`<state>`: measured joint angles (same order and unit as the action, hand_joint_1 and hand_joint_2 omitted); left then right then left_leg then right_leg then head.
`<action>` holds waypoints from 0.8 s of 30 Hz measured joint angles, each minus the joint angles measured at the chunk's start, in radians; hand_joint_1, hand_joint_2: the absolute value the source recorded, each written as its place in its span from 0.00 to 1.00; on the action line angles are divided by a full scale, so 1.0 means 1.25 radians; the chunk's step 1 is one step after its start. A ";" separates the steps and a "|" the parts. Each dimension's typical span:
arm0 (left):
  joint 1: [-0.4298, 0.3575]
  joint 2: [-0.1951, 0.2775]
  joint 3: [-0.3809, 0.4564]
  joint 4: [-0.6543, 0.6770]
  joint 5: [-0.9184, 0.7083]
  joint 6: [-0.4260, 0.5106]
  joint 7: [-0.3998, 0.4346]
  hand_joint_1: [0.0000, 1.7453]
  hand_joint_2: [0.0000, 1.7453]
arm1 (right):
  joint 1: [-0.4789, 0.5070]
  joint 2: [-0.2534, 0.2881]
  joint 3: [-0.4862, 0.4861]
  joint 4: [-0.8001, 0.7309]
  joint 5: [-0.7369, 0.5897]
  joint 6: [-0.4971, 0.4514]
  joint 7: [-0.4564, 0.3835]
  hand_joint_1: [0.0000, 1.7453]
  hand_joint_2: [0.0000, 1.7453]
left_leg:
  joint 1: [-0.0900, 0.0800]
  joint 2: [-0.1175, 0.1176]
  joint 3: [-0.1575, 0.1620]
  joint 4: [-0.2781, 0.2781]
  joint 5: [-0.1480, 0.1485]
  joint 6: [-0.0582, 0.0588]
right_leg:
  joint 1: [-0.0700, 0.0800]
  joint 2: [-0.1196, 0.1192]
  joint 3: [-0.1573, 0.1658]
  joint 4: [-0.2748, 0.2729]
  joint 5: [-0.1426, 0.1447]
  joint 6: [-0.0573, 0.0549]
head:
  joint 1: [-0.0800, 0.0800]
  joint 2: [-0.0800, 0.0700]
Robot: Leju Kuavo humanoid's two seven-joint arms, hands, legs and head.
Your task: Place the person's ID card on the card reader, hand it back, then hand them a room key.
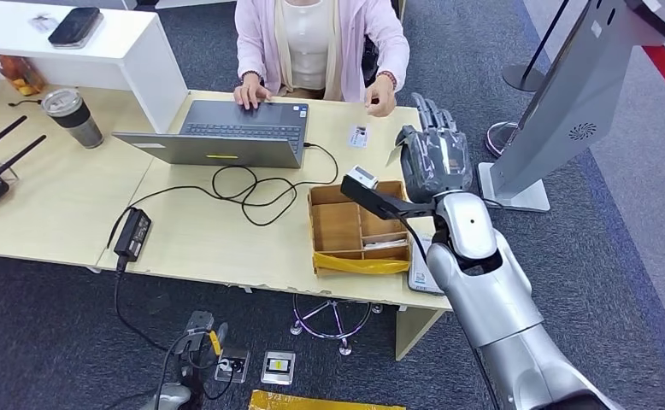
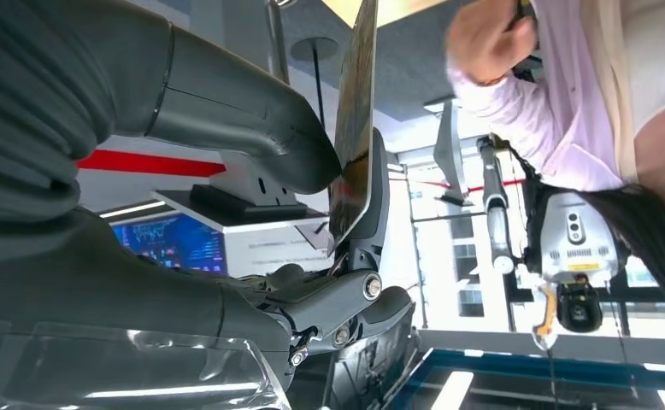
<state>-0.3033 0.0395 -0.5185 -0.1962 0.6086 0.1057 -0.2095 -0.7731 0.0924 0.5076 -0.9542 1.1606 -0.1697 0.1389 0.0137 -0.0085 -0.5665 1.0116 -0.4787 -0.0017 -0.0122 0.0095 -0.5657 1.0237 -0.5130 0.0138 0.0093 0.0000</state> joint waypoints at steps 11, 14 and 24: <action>-0.023 -0.008 -0.001 0.000 -0.031 -0.034 0.020 0.00 0.00 | -0.130 0.022 -0.011 0.247 -0.021 -0.007 -0.032 1.00 1.00 | 0.000 0.000 0.000 0.000 0.001 0.000 | 0.000 -0.001 0.000 0.000 0.000 0.000 | 0.000 0.000; -0.026 -0.009 -0.001 0.000 -0.031 -0.036 0.023 0.00 0.00 | -0.148 0.022 -0.013 0.285 -0.022 -0.001 -0.036 1.00 1.00 | 0.000 0.000 0.000 0.000 0.001 0.000 | 0.000 -0.001 0.000 0.000 0.000 0.000 | 0.000 0.000; -0.027 -0.012 -0.001 0.000 -0.021 -0.051 0.033 0.00 0.00 | -0.158 0.022 -0.013 0.357 -0.015 -0.028 -0.038 0.00 0.00 | 0.000 0.000 0.000 0.000 0.001 0.000 | 0.000 -0.001 0.000 0.000 0.000 0.000 | 0.000 0.000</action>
<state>-0.3374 0.0243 -0.5195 -0.1961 0.5829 0.0424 -0.1685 -0.9712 0.1202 0.4914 -0.5075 1.1421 -0.2047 0.0919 0.0136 -0.0090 -0.5669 1.0118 -0.4778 -0.0015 -0.0123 0.0081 -0.5658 1.0237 -0.5128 0.0141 0.0092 0.0000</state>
